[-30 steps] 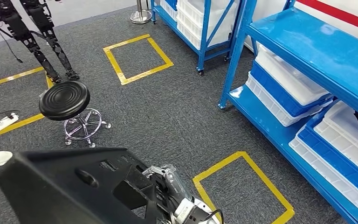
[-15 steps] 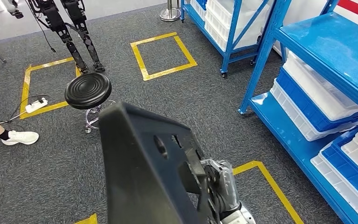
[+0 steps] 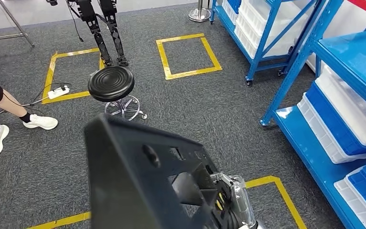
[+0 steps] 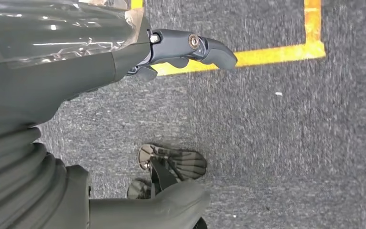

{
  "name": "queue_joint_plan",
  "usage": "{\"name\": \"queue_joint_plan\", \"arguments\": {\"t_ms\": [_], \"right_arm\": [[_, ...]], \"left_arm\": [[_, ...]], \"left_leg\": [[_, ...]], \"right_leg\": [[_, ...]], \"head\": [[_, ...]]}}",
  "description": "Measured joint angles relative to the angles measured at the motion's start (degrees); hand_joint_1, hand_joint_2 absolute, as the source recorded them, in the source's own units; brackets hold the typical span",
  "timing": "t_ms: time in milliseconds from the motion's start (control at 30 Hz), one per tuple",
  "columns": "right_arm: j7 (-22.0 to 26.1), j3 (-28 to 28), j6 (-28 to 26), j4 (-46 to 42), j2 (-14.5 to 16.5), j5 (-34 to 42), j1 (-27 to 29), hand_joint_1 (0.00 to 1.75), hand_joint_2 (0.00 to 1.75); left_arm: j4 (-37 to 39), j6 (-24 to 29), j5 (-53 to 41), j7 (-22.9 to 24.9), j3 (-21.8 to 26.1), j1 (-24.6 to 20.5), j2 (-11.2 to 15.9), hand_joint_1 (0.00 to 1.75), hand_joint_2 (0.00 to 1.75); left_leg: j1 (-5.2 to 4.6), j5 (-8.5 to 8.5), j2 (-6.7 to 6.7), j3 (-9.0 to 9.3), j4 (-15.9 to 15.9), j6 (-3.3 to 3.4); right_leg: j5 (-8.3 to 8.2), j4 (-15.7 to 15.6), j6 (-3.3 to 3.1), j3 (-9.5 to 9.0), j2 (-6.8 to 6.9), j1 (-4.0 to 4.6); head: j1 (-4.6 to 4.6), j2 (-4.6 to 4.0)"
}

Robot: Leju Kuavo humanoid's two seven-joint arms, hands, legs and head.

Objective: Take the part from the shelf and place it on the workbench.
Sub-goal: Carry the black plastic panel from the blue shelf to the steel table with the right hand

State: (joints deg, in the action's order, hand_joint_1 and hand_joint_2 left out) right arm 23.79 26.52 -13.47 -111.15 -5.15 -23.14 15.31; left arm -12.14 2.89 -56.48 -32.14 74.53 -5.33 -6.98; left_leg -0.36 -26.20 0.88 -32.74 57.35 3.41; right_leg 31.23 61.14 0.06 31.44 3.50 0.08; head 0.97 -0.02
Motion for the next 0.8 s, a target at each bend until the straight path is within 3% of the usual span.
{"name": "queue_joint_plan", "arguments": {"t_ms": [67,100,133,167,200,267,300,367,433,500,567,633,667,733,800], "right_arm": [[-2.6,-0.3,0.7,0.5,-0.4,0.2,0.0,1.75,1.75],[-3.9,-0.6,1.2,1.2,-0.5,0.4,-0.1,1.75,1.75],[-4.9,-1.0,1.8,2.1,-0.6,0.8,-0.2,1.75,1.75],[-5.5,-1.5,2.4,3.1,-0.7,1.3,-0.3,1.75,1.75],[-5.9,-2.0,2.9,4.1,-0.8,1.7,-0.5,1.75,1.75],[-6.2,-3.0,3.5,5.8,-0.8,2.5,-1.0,1.75,1.75],[-6.3,-3.5,3.7,6.5,-0.8,2.9,-1.4,1.75,1.75],[-6.5,-4.4,4.0,7.6,-0.7,3.4,-1.7,1.75,1.75],[-6.6,-5.1,4.3,8.3,-0.6,3.7,-1.9,1.75,1.75],[-6.6,-5.5,4.3,8.8,-0.5,3.8,-2.2,1.75,1.75],[-6.6,-5.9,4.4,9.1,-0.3,3.9,-2.2,1.75,1.75],[-6.7,-6.3,4.5,9.5,-0.2,4.1,-2.2,1.75,1.75],[-6.8,-6.6,4.6,9.6,-0.1,4.2,-2.2,1.75,1.75],[-7.2,-7.1,5.2,9.7,0.3,4.2,-2.3,1.75,1.75],[-7.5,-7.9,5.9,9.7,1.0,3.8,-2.5,1.75,1.75]], "left_arm": [[0.0,-0.3,-0.4,0.0,-0.3,-0.2,0.0,0.00,1.75],[0.0,-0.4,-0.5,0.0,-0.4,-0.3,0.0,0.00,1.75],[0.0,-0.5,-0.7,0.0,-0.4,-0.4,0.0,0.00,1.75],[0.0,-0.5,-0.8,0.1,-0.5,-0.4,0.0,0.00,1.75],[0.1,-0.6,-0.9,0.2,-0.5,-0.4,0.0,0.00,1.75],[0.2,-0.5,-1.1,0.5,-0.9,-0.3,-0.1,0.00,1.75],[0.2,-0.5,-1.1,0.7,-1.1,-0.4,0.0,0.00,1.75],[0.3,-0.4,-1.2,0.9,-1.3,-0.3,0.0,0.00,1.75],[0.3,-0.4,-1.2,1.1,-1.3,-0.2,0.0,0.00,1.75],[0.3,-0.4,-1.3,1.3,-1.3,-0.1,0.0,0.00,1.75],[0.4,-0.4,-1.3,1.3,-1.3,-0.3,-0.1,0.00,1.75],[0.4,-0.4,-1.4,1.5,-1.4,-0.3,-0.1,0.00,1.75],[0.4,-0.4,-1.5,1.6,-1.4,-0.3,-0.1,0.00,1.75],[0.4,-0.4,-1.7,1.9,-1.4,-0.2,-0.1,0.00,1.75],[0.4,-0.4,-1.9,2.0,-1.6,-0.4,0.0,0.00,1.75]], "left_leg": [[0.31,0.37,-1.16,0.14,-0.4,0.17],[0.34,0.41,-1.79,0.06,-0.4,0.15],[0.39,0.44,-2.49,0.02,-0.4,0.09],[0.46,0.48,-3.20,0.01,-0.3,-0.02],[0.59,0.49,-3.91,0.01,-0.2,-0.21],[0.80,0.25,-5.30,-0.21,0.4,-0.88],[0.83,0.05,-5.87,-0.47,0.9,-1.31],[0.80,-0.06,-6.72,-1.07,1.4,-2.12],[1.06,0.02,-7.05,-1.44,1.6,-2.60],[1.19,-1.44,-5.01,-2.53,3.9,-2.93],[1.18,-4.82,-2.19,-5.62,10.3,-3.23],[1.18,-7.19,-1.26,-8.86,16.7,-3.22],[1.13,-6.97,-1.13,-9.27,17.5,-3.02],[0.73,-3.83,-0.59,-6.74,12.7,-2.10],[-0.24,-1.18,1.67,-2.85,5.4,-0.75]], "right_leg": [[2.87,6.7,-0.18,3.24,-2.42,-0.26],[4.05,10.1,-0.12,4.94,-2.86,-0.42],[4.54,12.2,0.16,6.02,-3.00,-0.63],[4.10,12.2,0.67,6.08,-3.06,-0.88],[2.85,10.0,1.36,5.08,-3.20,-1.19],[-0.18,2.8,2.68,1.72,-4.66,-1.93],[-1.10,0.1,2.80,0.51,-5.40,-2.14],[-1.49,-1.5,2.15,-0.18,-6.02,-2.03],[-1.76,-1.6,1.36,-0.27,-5.10,-1.97],[-1.91,-1.8,0.69,-0.35,-4.13,-1.94],[-1.84,-1.8,0.11,-0.35,-3.01,-1.56],[-1.67,-1.8,-0.24,-0.30,-1.74,-1.04],[-1.59,-1.8,-0.37,-0.34,-1.13,-0.79],[-1.38,-1.8,-0.66,-0.62,-0.02,-0.37],[-1.19,-1.9,-0.81,-0.92,0.97,-0.06]], "head": [[-0.20,0.00],[-0.31,0.00],[-0.33,0.00],[-0.34,0.00],[-0.33,0.00],[-0.42,0.00],[-0.50,0.00],[-0.62,0.00],[-0.60,0.00],[-0.37,0.00],[-0.07,0.00],[-0.01,0.00],[-0.02,0.00],[-0.02,0.00],[-0.07,0.00]]}}
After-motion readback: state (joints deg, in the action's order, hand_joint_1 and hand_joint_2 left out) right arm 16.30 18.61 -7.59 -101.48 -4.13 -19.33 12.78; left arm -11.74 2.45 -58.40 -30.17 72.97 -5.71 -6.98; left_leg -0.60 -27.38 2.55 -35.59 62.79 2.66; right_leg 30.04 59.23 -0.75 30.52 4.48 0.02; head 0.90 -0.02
